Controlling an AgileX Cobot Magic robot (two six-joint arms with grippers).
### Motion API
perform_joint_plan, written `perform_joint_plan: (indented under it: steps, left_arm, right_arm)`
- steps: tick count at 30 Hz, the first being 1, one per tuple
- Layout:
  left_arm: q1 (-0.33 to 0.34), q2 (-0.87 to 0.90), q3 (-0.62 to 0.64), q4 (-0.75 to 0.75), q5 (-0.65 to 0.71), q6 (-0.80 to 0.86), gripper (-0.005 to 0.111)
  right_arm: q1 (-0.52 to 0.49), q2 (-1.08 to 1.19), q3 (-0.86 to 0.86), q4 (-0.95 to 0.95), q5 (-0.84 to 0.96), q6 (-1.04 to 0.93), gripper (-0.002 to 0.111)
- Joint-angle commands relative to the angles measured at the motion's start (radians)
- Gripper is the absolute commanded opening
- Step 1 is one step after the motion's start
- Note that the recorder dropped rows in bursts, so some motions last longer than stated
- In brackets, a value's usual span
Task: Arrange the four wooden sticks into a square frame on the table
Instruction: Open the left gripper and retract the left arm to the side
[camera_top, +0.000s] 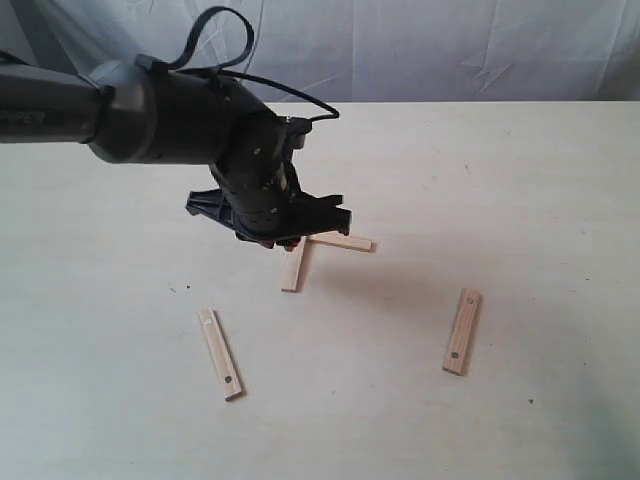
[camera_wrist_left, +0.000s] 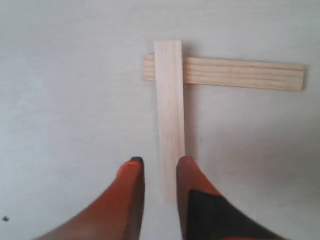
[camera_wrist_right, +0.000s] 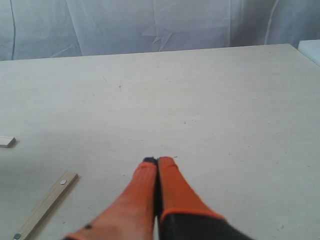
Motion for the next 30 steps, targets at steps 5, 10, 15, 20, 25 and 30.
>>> perform_joint_plan:
  steps: [5, 10, 15, 20, 25, 30]
  left_arm:
    - [0.005, -0.143, 0.005, 0.121, 0.139, 0.069, 0.000]
    - [0.021, -0.267, 0.083, 0.073, 0.109, 0.164, 0.000]
    - [0.123, -0.391, 0.223, -0.041, 0.023, 0.234, 0.000]
    - [0.231, -0.511, 0.359, -0.123, 0.016, 0.315, 0.000]
    - [0.254, -0.647, 0.471, -0.128, -0.002, 0.319, 0.000]
    - [0.254, -0.763, 0.543, -0.128, -0.011, 0.330, 0.000]
  right_arm:
    - [-0.005, -0.006, 0.002, 0.000, -0.013, 0.002, 0.000]
    - [-0.005, -0.006, 0.002, 0.000, -0.013, 0.002, 0.000]
    - [-0.005, -0.006, 0.002, -0.026, -0.013, 0.002, 0.000]
    - [-0.005, -0.006, 0.002, -0.024, -0.013, 0.002, 0.000]
    - [-0.005, -0.006, 0.002, -0.013, -0.088, 0.002, 0.000]
    - [-0.005, -0.006, 0.002, 0.001, -0.316, 0.002, 0.000]
